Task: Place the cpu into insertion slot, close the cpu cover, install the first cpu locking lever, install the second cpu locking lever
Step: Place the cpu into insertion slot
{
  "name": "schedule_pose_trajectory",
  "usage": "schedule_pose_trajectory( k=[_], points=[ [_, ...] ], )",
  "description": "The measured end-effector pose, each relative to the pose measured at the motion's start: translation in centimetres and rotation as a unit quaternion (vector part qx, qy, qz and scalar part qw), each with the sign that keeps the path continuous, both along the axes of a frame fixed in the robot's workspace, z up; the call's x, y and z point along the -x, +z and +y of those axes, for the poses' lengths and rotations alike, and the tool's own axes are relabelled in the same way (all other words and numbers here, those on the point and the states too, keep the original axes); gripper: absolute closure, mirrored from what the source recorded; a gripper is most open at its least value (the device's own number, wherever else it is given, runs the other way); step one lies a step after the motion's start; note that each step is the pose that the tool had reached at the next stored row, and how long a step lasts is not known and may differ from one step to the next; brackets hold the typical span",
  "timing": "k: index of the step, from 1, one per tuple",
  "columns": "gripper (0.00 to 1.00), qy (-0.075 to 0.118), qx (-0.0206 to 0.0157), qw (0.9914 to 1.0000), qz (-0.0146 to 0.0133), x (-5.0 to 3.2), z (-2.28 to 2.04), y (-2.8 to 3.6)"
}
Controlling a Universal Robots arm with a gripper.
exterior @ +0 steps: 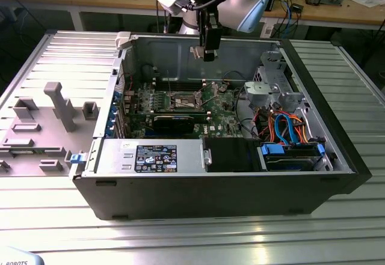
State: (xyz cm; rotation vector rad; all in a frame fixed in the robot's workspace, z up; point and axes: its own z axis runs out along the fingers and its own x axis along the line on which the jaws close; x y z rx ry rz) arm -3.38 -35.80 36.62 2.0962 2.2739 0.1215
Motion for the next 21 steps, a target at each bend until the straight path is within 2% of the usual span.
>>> schedule_pose_trajectory(
  k=[21],
  points=[
    [0.46, -0.015, 0.0000, 0.99989, 0.0000, 0.00, 0.00, 0.00]
  ],
)
